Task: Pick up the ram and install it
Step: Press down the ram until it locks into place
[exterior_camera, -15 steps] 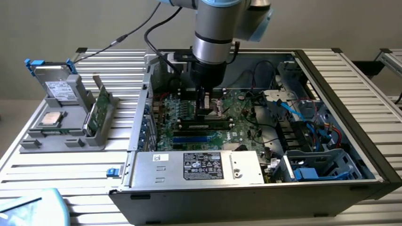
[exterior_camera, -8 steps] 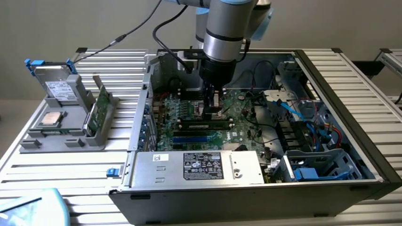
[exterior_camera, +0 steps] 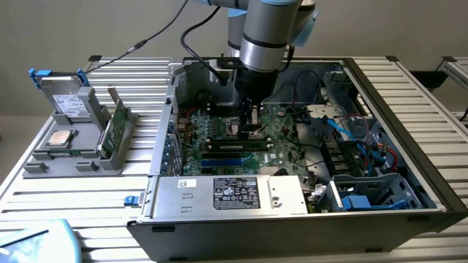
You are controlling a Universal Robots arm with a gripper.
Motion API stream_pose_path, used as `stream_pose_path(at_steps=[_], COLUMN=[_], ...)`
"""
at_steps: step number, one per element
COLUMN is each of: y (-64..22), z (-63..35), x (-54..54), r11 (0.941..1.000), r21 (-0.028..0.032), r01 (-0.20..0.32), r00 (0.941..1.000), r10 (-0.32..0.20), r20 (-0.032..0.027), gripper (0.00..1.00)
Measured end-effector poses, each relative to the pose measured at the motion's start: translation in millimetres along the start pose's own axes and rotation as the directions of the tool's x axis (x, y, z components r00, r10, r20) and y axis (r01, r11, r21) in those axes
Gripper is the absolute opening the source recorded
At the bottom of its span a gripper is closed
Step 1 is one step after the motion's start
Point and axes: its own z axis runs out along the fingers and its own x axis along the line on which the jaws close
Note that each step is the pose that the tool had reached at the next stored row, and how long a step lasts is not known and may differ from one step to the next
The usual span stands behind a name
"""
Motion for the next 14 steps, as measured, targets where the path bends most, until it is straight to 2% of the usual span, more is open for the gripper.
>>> stream_pose_path(at_steps=[11,14], y=[0.0,0.2], z=[0.0,0.0], x=[0.0,-0.1], r11=[1.0,0.9999], r21=[0.0,-0.0009], r01=[0.0,-0.017], r00=[1.0,0.9999], r10=[0.0,0.017], r20=[0.0,0.0028], gripper=[0.11,0.11])
